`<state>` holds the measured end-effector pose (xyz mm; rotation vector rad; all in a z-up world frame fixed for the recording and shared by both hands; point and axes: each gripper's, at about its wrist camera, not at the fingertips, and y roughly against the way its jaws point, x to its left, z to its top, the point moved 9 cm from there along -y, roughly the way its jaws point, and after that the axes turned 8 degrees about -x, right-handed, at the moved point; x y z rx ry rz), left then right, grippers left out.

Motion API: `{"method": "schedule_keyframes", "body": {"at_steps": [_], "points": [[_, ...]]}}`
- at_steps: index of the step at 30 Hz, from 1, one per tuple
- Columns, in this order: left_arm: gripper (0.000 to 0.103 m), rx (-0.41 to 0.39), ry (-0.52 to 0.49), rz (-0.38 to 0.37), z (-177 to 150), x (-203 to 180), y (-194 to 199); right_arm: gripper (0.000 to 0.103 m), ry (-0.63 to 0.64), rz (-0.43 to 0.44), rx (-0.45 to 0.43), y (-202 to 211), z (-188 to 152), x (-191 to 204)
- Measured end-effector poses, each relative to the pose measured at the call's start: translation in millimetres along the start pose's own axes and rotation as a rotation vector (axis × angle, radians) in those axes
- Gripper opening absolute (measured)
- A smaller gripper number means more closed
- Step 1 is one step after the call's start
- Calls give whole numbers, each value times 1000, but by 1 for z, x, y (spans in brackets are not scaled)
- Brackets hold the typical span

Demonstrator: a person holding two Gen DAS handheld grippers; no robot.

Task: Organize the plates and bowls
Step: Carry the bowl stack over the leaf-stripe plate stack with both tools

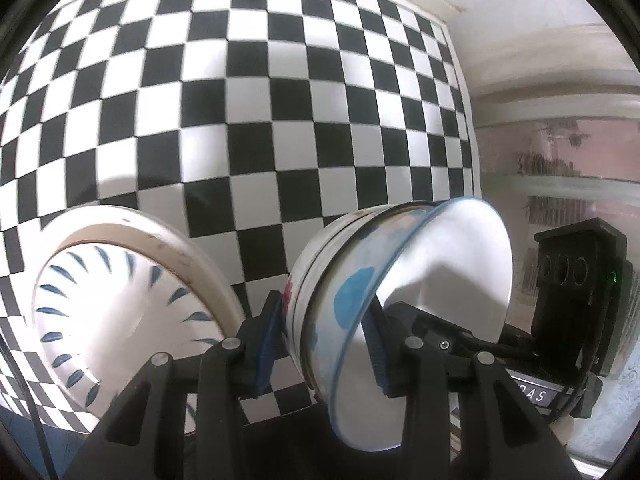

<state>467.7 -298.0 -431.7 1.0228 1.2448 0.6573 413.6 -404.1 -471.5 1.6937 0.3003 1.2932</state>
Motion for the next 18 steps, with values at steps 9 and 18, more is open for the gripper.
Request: {"method": "schedule_keyframes", "body": {"at_steps": [9,18], "points": [[35,-64,53,-4,-6,30,38,49,88,12,15,-4,-5,45],[35,-107,140,15,-22,76,61,49,172,23,74,-31,-26,86]]}}
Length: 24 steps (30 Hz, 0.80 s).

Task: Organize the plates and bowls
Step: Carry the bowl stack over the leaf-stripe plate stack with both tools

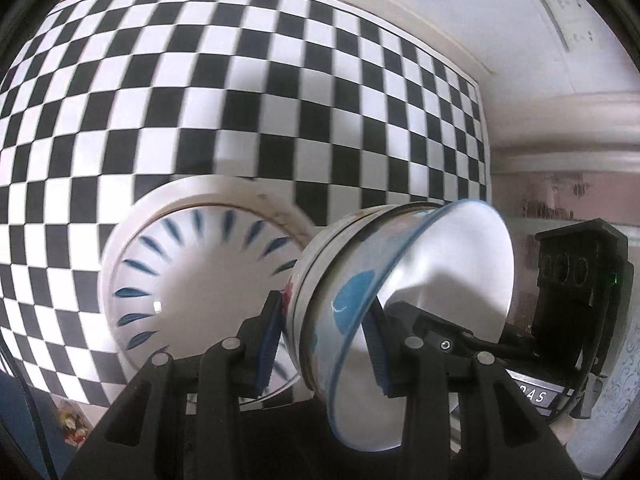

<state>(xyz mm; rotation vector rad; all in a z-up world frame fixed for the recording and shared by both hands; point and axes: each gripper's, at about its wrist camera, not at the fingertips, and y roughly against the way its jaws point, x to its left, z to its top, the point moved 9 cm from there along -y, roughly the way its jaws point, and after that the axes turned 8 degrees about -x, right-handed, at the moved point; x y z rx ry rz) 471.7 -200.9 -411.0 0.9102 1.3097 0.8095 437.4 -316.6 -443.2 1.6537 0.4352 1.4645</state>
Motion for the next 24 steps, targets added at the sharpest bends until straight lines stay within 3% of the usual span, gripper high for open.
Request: {"method": "schedule_keyframes", "body": {"at_steps": [11,24], "points": [[35,-15,115,38,-13,65,17,49,64,26,101,-54,-20,37],[38,-3,208,52,-22,103,7,49,124,10,190,-101,-27,50]]}}
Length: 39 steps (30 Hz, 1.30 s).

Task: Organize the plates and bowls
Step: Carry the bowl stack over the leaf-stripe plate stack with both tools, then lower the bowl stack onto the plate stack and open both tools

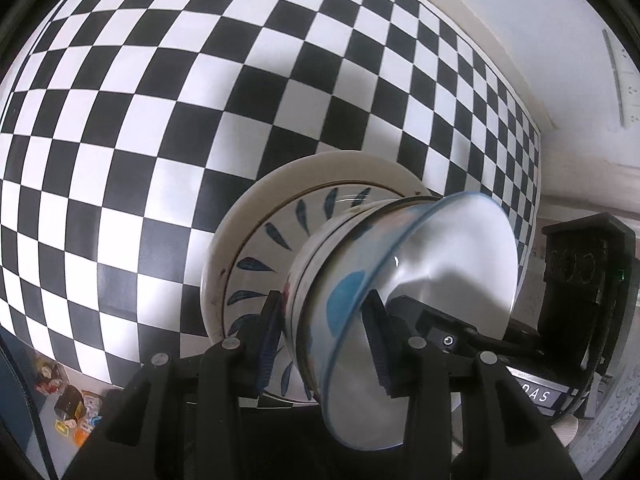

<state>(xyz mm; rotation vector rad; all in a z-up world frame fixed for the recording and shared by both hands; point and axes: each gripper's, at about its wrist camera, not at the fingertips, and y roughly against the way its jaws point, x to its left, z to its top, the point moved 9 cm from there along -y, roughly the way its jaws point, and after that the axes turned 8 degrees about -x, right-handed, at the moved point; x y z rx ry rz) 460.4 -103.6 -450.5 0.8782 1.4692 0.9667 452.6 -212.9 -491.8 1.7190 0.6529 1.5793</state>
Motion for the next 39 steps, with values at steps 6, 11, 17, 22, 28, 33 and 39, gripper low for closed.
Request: {"method": "schedule_keyframes", "body": {"at_steps": [6,11,17,22,28,33,39], "points": [[38,3,7,9,0,2,-5,49,1,4,16,-9,1,2],[38,6,11,13,-1,3,-7,49,0,6,21,-15,3,3],[38,5,8,23,1,4,-6,49,1,14,23,-17,3,5],[38,3,17,25,-1,5,-6,49,-2,22,23,-18,2,3],[38,5,18,23,-3,4,-8,49,4,15,19,-16,1,1],[38,9,23,21,-5,2,-10,49,14,5,8,-14,2,0],[38,8,6,29,-7,1,-11,49,9,7,7,-12,1,-2]]}}
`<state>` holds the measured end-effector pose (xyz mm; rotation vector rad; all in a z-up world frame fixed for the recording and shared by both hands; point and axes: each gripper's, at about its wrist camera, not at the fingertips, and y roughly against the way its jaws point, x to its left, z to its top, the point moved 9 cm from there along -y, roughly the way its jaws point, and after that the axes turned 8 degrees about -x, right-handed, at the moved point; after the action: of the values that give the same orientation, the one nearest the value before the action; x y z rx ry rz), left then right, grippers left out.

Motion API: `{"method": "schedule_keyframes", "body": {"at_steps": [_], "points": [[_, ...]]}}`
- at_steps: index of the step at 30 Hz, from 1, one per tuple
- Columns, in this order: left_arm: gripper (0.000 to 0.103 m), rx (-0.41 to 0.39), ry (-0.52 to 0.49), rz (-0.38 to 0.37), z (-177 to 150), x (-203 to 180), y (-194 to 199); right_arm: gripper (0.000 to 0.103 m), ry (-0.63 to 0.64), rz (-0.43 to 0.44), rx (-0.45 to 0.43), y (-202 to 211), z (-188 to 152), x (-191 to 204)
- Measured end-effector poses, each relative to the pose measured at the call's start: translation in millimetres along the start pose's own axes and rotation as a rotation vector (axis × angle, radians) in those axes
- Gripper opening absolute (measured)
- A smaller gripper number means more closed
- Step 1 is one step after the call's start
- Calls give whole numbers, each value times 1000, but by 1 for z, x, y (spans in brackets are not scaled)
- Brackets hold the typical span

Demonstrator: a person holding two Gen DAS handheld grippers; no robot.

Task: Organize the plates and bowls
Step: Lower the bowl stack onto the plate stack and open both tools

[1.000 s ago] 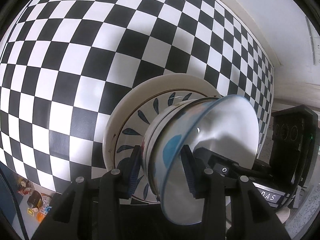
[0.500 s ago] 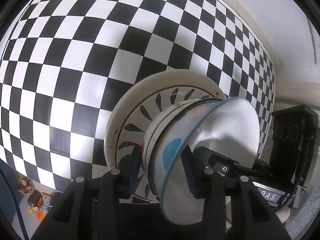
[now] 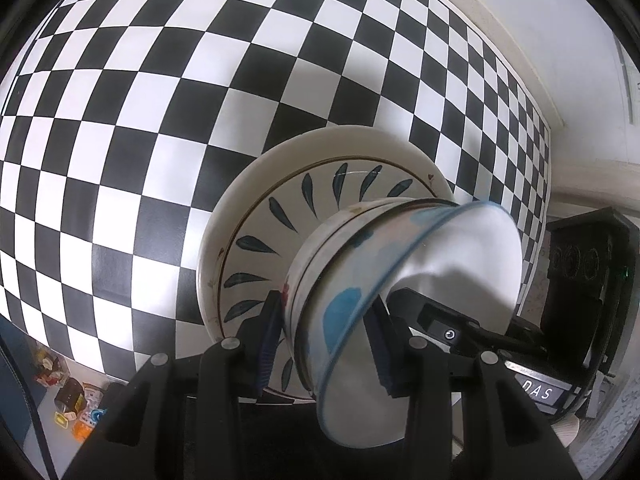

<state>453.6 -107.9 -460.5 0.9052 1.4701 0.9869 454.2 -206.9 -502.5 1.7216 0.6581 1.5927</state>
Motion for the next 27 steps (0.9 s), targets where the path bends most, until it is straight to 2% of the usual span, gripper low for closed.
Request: {"method": "schedule_keyframes", "body": {"at_steps": [7,18,22,27], "points": [[37,-2,-25,42,-1,-6,-2,53,5,-22,-3,-1,-1,-1],[36,-17,-53,77,-5,-9,0,53,34,-63,-9,6,-2,-2],[38,-54,-63,111,-6,-8,9,53,54,-87,-32,15,0,2],[40,-98,-119,164,-11,-5,22,53,120,-170,-86,35,4,10]]}}
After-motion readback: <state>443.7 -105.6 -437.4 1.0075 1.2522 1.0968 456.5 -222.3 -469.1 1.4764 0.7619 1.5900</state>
